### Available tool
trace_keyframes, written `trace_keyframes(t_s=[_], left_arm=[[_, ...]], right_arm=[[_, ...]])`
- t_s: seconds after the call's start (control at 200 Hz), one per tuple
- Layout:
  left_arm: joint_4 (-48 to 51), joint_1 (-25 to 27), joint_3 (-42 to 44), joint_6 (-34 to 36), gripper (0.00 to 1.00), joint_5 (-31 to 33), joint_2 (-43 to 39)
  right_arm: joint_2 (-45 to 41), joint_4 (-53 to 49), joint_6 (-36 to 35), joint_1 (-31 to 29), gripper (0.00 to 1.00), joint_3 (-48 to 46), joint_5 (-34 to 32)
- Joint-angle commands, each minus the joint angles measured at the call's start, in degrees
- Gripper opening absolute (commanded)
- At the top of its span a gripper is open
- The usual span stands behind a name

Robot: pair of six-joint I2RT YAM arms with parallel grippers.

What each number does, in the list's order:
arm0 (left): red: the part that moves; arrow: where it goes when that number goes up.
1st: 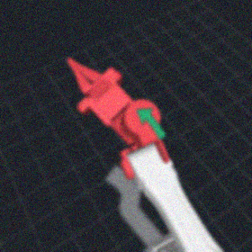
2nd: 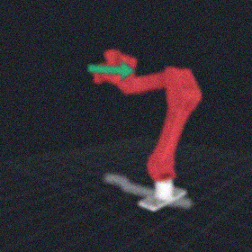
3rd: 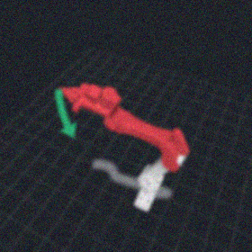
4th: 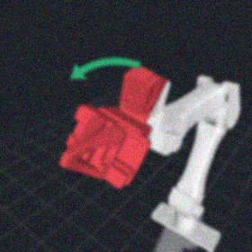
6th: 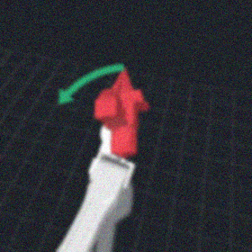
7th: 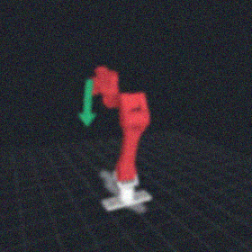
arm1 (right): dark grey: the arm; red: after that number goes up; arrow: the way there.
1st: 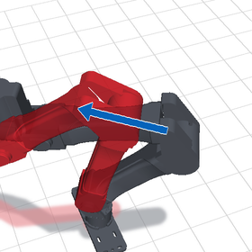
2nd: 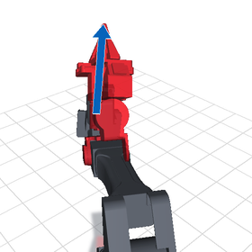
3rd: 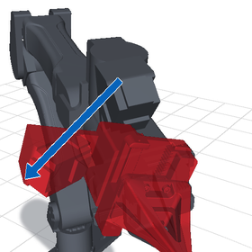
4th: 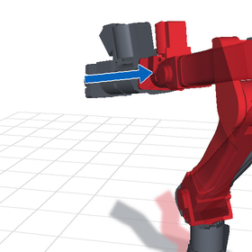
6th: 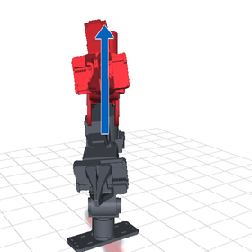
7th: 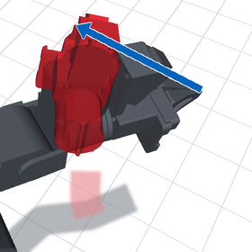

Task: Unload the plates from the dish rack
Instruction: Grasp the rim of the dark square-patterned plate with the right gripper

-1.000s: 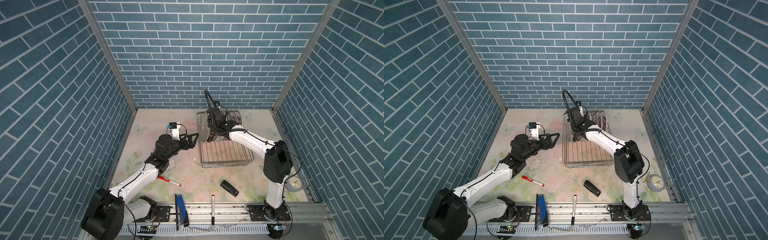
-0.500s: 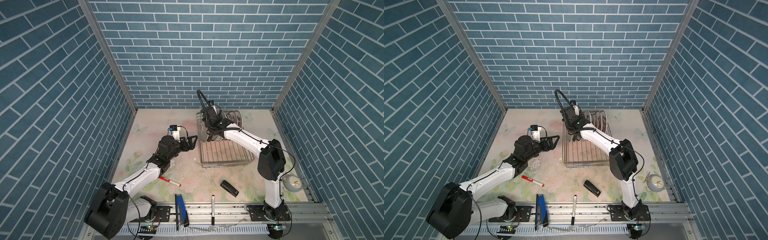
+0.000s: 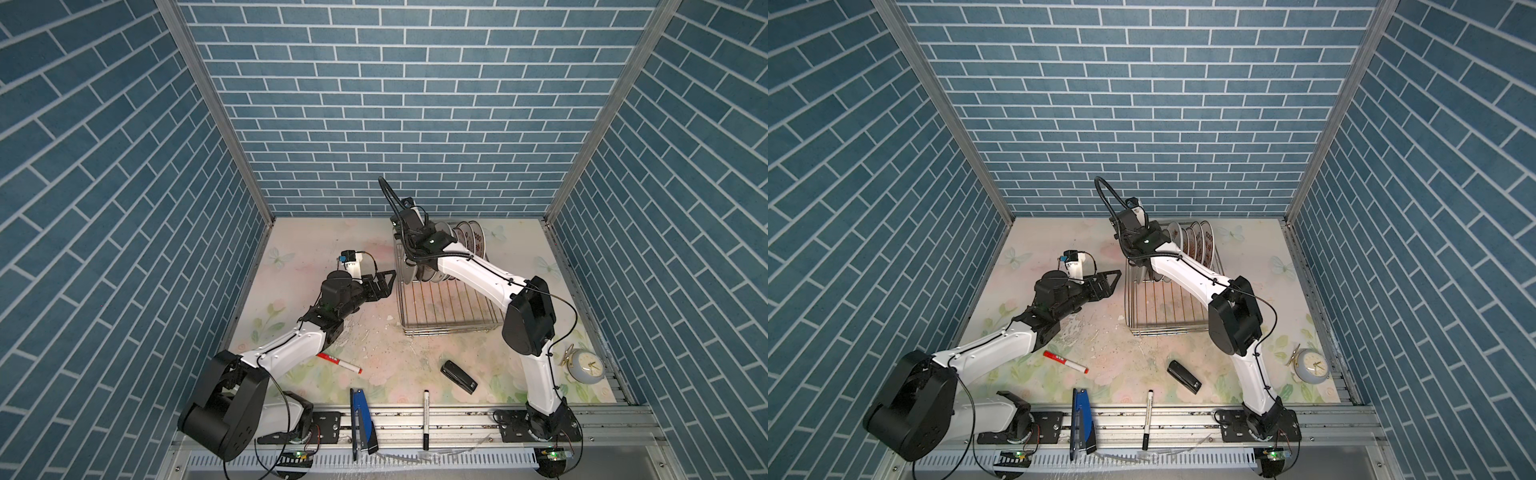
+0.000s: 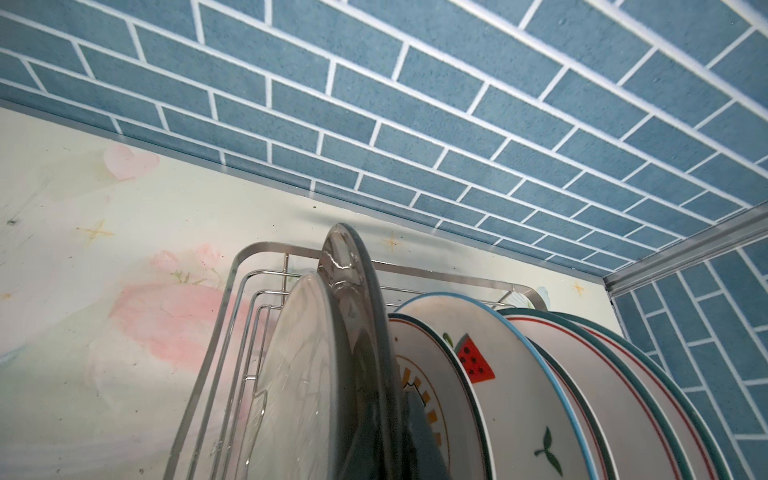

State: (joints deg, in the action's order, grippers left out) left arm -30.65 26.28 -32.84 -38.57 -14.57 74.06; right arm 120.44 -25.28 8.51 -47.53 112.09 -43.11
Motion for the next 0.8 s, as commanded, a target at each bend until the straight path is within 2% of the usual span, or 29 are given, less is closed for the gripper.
trace_keyframes(t_s=[0.0, 0.365, 0.585, 0.795], left_arm=[[-2.0, 0.3, 0.8, -0.7, 1.0, -0.1, 0.1], [-1.4, 0.3, 1.6, -0.5, 1.0, 0.1, -2.6], [-2.1, 0.4, 2.0, -1.4, 1.0, -0.6, -2.9], [-0.1, 0.8, 2.3, -0.4, 1.0, 1.4, -5.4]], right_arm=[[-2.4, 3.2, -6.0, -0.4, 0.0, 4.4, -6.3], [-9.6, 8.9, -10.7, -1.4, 0.0, -0.9, -9.6], [-13.0, 9.1, -9.9, -1.5, 0.0, -3.3, -6.8], [-15.9, 11.4, -11.5, -1.7, 0.0, -5.3, -7.8]])
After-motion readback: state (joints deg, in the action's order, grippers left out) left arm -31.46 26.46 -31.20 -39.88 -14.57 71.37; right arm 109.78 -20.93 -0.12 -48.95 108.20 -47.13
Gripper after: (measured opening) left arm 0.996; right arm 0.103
